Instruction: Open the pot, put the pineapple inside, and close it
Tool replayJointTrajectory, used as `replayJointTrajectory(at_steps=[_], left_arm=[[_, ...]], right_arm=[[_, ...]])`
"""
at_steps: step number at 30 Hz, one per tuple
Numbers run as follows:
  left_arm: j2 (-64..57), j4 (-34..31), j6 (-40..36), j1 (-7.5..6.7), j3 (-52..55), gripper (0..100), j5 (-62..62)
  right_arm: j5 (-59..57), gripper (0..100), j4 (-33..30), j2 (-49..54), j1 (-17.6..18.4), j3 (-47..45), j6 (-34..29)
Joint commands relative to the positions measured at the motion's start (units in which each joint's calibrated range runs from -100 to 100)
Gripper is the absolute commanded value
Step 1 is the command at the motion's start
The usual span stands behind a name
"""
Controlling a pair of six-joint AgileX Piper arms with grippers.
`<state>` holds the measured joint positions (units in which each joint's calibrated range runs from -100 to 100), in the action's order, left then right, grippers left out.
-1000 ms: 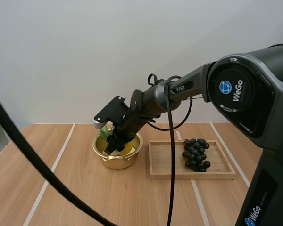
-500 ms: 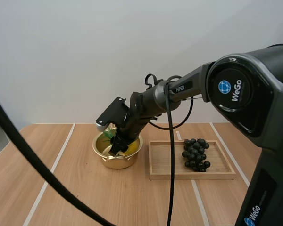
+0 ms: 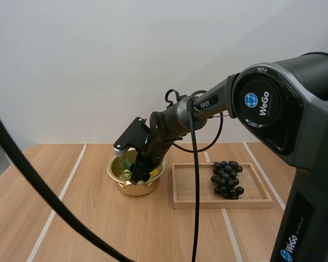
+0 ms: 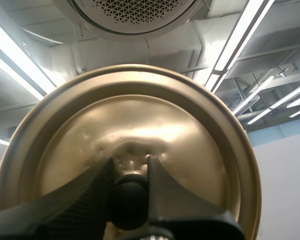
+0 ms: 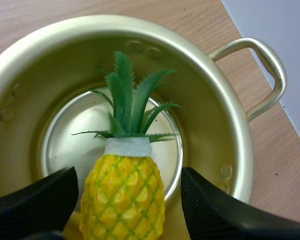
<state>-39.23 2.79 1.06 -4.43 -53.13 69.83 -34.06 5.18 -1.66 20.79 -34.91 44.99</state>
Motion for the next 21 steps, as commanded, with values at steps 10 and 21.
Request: replayJointTrajectory(at_steps=[10,21], left_arm=[[0.1,0.14,-0.21,-0.2,-0.21,0,-0.3],[0.1,0.14,-0.21,-0.2,-0.21,0,-0.3]], right_arm=[[1.45,98,-0.4,3.54,0.01,3.47,-1.85],[-0.39,97,-0.8,14.45,-1.72,4.16,-3.11]])
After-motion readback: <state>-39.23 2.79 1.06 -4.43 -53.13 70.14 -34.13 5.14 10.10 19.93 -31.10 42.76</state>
